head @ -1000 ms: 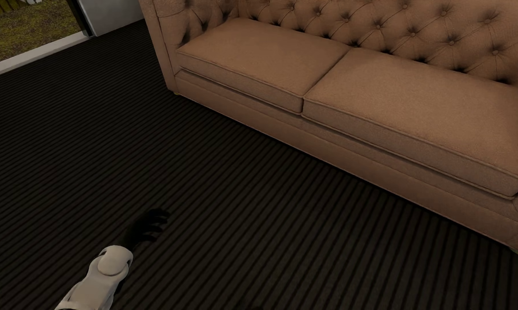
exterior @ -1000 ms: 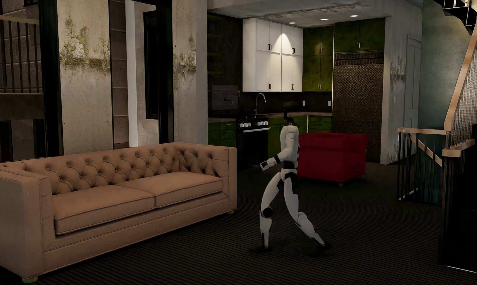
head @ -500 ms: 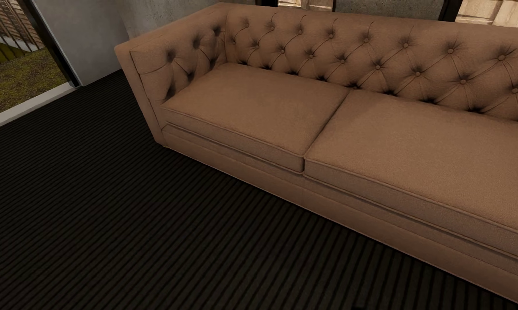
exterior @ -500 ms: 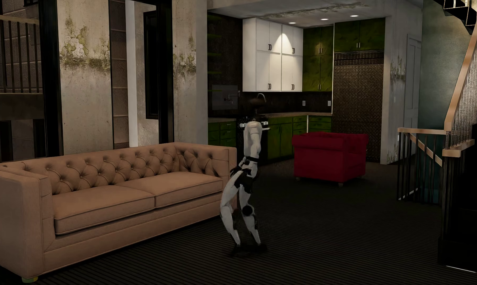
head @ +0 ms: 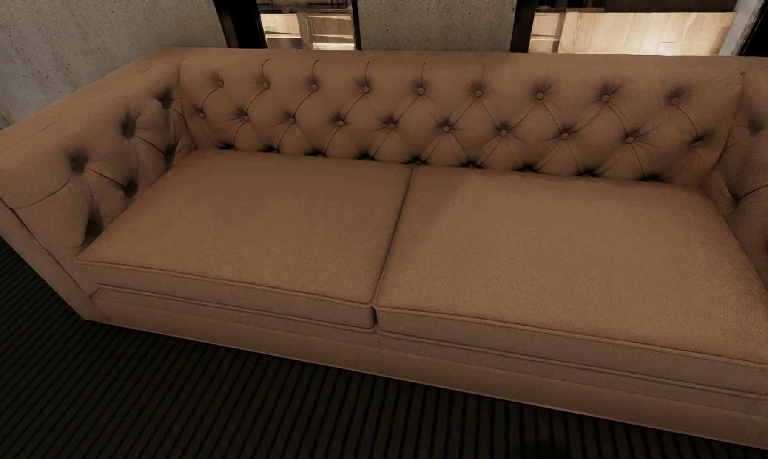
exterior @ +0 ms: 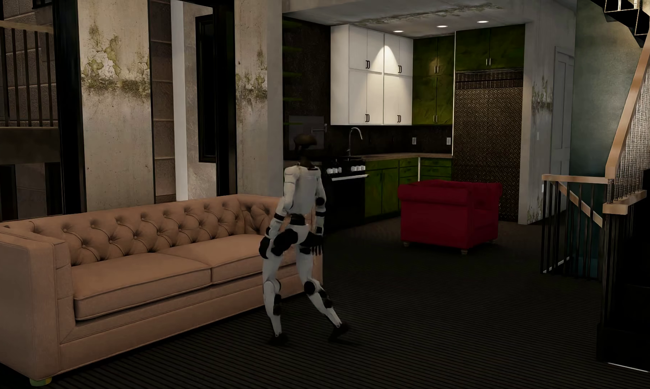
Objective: Walk to the sofa
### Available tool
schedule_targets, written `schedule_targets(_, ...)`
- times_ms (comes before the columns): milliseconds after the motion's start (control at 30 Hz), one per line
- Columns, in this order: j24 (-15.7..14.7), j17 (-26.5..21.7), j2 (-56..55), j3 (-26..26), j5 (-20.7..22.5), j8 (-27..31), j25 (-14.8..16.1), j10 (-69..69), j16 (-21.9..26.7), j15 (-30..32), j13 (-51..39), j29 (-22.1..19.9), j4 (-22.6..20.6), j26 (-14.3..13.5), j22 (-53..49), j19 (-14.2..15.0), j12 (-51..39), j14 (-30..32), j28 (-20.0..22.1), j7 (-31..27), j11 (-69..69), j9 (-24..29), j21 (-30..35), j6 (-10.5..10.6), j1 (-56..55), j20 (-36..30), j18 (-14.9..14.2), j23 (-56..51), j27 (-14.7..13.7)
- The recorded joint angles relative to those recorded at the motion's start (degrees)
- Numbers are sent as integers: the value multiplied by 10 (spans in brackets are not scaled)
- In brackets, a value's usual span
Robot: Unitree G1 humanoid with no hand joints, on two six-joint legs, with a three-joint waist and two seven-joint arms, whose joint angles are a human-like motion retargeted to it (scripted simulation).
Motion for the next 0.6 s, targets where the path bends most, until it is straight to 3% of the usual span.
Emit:
schedule_targets(67,0,-6,-86,-9,-18,0,0,0,13,52,23,0,-8,0,-48,0,-24,-36,0,0,143,15,47,-17,36,49,0,-51,0)
schedule_targets(100,0,-5,-133,-25,-18,0,0,-3,19,81,29,0,-14,0,-66,0,-35,-53,0,0,218,23,36,-24,50,72,0,-71,0)
schedule_targets(133,0,0,-176,-47,-14,0,0,-7,25,97,31,0,-21,0,-75,0,-46,-66,0,0,282,28,8,-29,62,91,0,-84,0)
schedule_targets(200,0,15,-241,-94,4,0,0,-18,31,67,24,0,-24,0,-67,0,-75,-81,0,0,353,42,-66,-32,90,120,0,-108,0)
schedule_targets(267,0,22,-272,-134,15,0,0,-21,35,28,11,0,-20,0,-58,0,-106,-86,0,0,315,55,-96,-30,107,109,0,-146,0)
schedule_targets(367,0,9,-265,-170,28,0,0,3,35,28,-24,0,-12,0,-85,0,-140,-114,0,0,140,74,-71,-17,96,48,0,-183,0)
schedule_targets(467,0,-5,-232,-165,39,0,0,19,15,29,-53,0,-4,0,-131,0,-149,-135,0,0,15,85,-60,-1,90,6,0,-151,0)
schedule_targets(600,0,4,-176,-124,41,0,0,-19,-15,19,-56,0,-2,0,-161,0,-80,-136,0,0,-53,60,-98,-5,138,-1,0,-111,0)
